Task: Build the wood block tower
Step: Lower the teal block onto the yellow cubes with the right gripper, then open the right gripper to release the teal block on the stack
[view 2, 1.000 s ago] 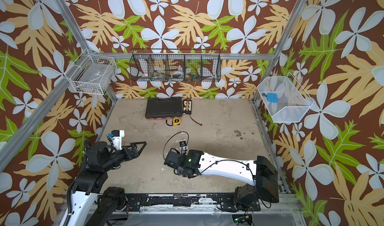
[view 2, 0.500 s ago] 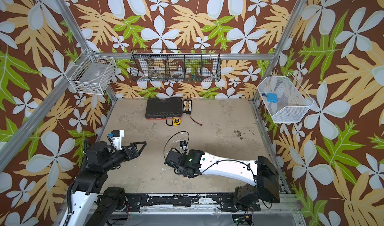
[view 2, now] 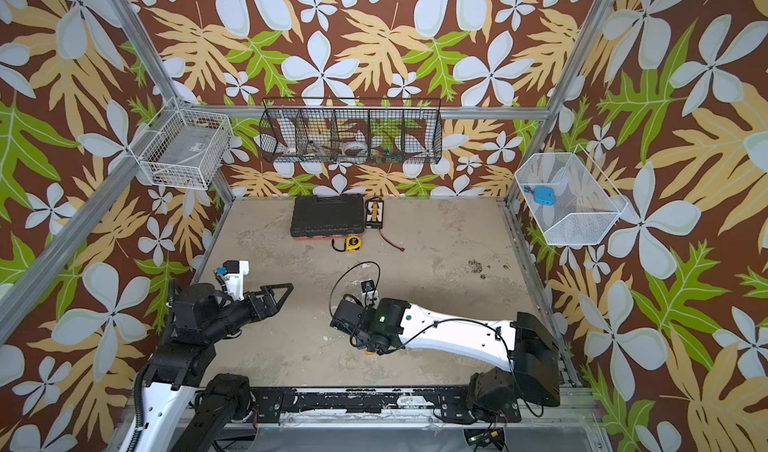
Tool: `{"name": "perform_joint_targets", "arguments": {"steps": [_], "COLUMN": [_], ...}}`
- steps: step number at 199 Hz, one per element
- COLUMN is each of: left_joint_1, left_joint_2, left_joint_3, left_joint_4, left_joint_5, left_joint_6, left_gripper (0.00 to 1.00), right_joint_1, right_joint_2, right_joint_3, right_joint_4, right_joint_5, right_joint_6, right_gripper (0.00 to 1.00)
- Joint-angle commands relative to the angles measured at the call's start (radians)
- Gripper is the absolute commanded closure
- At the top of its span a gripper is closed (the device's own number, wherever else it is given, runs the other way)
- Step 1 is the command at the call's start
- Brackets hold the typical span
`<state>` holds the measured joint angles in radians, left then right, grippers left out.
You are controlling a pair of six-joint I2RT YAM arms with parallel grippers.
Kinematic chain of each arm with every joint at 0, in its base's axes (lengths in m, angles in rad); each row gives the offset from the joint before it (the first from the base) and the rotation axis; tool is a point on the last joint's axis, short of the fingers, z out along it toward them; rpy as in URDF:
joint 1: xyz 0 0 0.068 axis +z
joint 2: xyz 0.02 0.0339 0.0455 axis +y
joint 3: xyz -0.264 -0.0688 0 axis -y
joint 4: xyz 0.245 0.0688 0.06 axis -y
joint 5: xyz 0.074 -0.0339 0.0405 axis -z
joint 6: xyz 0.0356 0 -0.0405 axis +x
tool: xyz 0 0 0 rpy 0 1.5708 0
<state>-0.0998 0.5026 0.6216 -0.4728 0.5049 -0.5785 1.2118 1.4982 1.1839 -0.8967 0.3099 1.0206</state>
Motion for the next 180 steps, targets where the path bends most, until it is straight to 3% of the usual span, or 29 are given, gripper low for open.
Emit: {"name": "perform_joint_targets", "arguments": {"steps": [1,180], "left_joint_1": [0.0,0.001], "left_joint_2": [-0.001,-0.006], "left_joint_3": [0.0,-0.002], "left_joint_4": [0.019,0.022], "left_joint_5": [0.003,-0.001], "left_joint_6": [0.005,0.001], "left_gripper": [0.0,0.0], "right_joint_1": [0.0,-0.002], "right_joint_2": [-0.002,-0.052], "right_joint_3": [0.001,-0.008], "right_joint_4": [-0.002,0.009], "right_joint_5": [0.004,0.011], "right_joint_6": [0.002,0.006], "right_gripper": [0.59,0.58]}}
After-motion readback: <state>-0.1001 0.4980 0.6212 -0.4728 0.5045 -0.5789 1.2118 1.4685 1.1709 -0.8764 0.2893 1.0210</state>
